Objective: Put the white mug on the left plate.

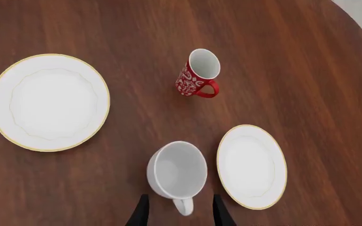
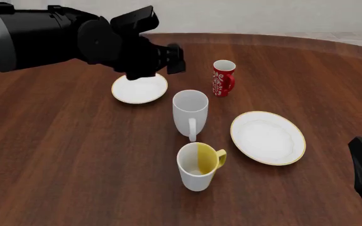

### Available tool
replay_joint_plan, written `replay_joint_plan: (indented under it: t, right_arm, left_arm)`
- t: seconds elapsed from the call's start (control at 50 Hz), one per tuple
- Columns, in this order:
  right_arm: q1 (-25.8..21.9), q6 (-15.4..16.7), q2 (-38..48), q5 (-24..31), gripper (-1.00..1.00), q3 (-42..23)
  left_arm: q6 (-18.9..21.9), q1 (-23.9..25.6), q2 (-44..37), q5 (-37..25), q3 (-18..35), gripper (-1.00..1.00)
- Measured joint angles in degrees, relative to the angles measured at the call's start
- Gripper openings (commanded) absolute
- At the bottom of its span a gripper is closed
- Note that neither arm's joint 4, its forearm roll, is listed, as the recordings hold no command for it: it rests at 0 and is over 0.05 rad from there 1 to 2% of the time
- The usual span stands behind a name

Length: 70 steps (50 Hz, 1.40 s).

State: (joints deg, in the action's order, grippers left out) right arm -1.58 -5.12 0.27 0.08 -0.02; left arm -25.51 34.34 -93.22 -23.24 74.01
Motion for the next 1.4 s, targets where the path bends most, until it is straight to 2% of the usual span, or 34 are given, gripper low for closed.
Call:
replay_joint_plan:
  t: [0.64,1.4]
  right_arm:
    - [0.1,-0.6,0.2,-0.4,1.0,0.0]
    - [0.0,-0.9,0.5,-0.4,1.0,0.0]
  left_arm:
    - [-5.4,1.5,-3.0,4.2,-3.9,1.0]
    - [-11.2,4.2,-8.0,7.7,-5.7,1.0]
